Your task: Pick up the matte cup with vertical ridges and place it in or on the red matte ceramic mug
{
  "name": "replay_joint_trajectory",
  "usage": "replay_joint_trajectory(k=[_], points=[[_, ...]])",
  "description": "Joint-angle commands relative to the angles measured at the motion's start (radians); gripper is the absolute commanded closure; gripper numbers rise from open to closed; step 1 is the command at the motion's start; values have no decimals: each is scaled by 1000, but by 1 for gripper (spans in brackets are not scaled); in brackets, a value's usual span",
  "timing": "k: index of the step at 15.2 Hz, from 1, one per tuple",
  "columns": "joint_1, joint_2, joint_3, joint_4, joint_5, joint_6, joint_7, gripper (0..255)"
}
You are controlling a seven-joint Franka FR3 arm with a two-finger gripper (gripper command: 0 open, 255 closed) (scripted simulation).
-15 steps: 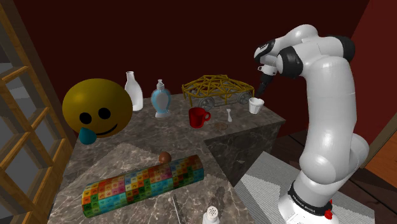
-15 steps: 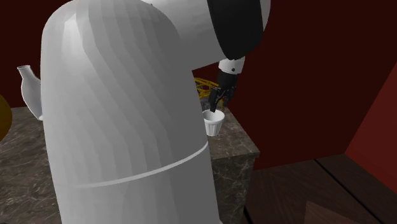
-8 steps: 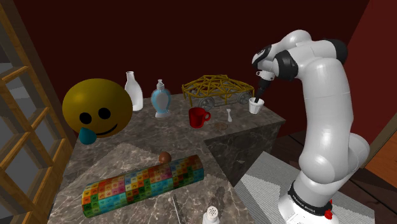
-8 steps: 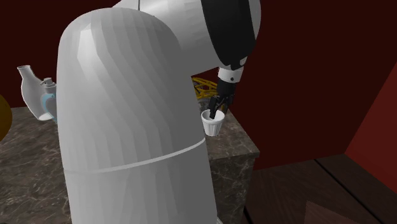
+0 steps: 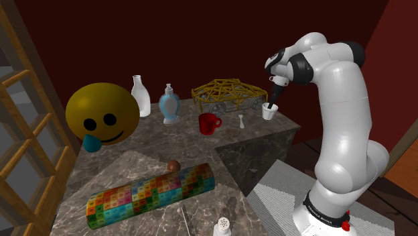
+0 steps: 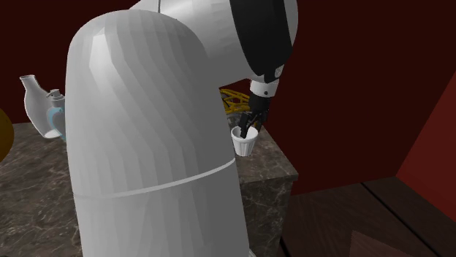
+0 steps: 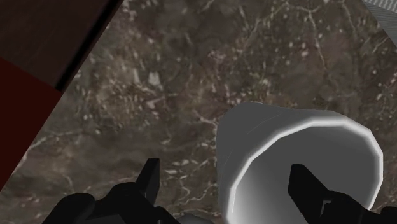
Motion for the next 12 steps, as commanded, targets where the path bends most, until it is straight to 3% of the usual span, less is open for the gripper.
replay_joint_trajectory(k=[1, 12], points=[[0, 0, 0, 0, 0, 0, 0, 255], [2, -11, -5, 11, -9, -19, 8, 255]])
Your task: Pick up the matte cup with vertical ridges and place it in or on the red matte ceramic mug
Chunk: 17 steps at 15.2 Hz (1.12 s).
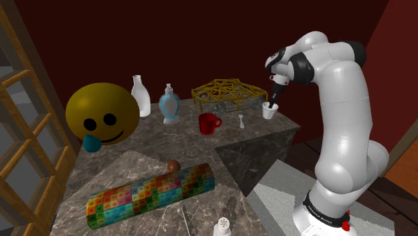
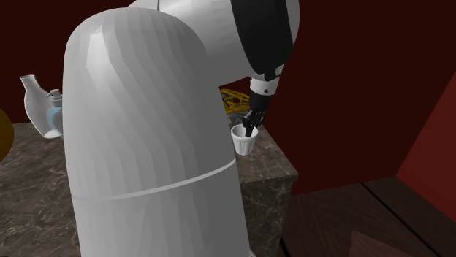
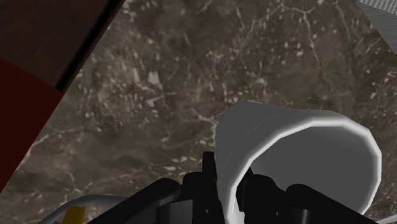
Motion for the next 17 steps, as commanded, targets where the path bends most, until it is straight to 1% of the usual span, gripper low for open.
replay_joint_trajectory(k=[1, 17], points=[[0, -7, -4, 14, -7, -19, 7, 255], [-2, -71, -31, 144, -59, -191, 65, 255]])
